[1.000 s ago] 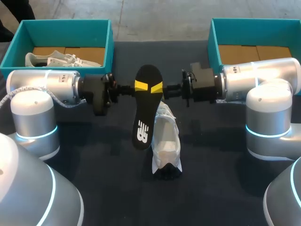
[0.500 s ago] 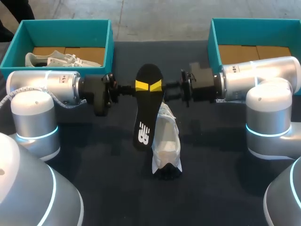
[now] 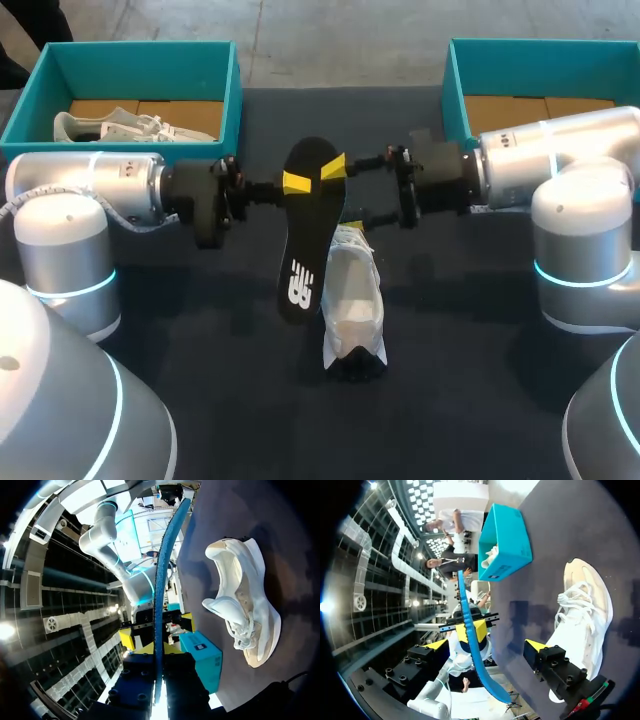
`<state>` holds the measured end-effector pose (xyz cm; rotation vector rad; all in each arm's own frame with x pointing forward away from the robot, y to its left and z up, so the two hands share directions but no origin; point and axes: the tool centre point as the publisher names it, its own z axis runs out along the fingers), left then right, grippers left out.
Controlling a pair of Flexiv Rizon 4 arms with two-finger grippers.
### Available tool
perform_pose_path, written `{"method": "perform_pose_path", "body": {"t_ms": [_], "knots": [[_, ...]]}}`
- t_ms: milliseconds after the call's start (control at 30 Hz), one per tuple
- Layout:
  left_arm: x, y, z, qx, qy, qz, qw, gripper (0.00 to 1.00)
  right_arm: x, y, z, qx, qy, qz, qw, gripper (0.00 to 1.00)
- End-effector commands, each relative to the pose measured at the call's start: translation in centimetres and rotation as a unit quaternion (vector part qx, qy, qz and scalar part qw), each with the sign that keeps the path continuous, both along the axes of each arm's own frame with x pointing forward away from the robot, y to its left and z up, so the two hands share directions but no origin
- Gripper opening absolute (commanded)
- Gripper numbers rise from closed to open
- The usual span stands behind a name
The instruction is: Take the shoe out of the shoebox, open the shoe tongue, remove and reinsert the insole, then place the shoe into the shoebox
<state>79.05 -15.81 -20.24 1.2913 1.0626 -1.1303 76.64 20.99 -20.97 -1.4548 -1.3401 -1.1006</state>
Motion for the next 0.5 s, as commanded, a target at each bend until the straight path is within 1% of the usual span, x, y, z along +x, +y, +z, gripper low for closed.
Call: {"method": "perform_pose_path", "body": {"t_ms": [33,267,367,500], "knots": [[-1.1,0.9,0.5,0.004,0.008,0.005,1.0,0.0,-1.1,-2.5,0.5,-0.019,0.003,-0.011,1.0,1.0],[-2.7,2.0,0.7,0.007,0.031,0.011,0.999,0.0,-2.0,-6.6,0.4,-0.056,0.008,-0.032,0.998,1.0],[-3.7,2.4,0.9,0.009,0.043,0.011,0.999,0.0,-2.3,-8.5,0.3,-0.077,0.012,-0.037,0.996,1.0],[-4.9,2.9,0.9,0.008,0.063,0.007,0.998,0.0,-2.8,-10.4,0.1,-0.102,0.016,-0.036,0.994,1.0]]}}
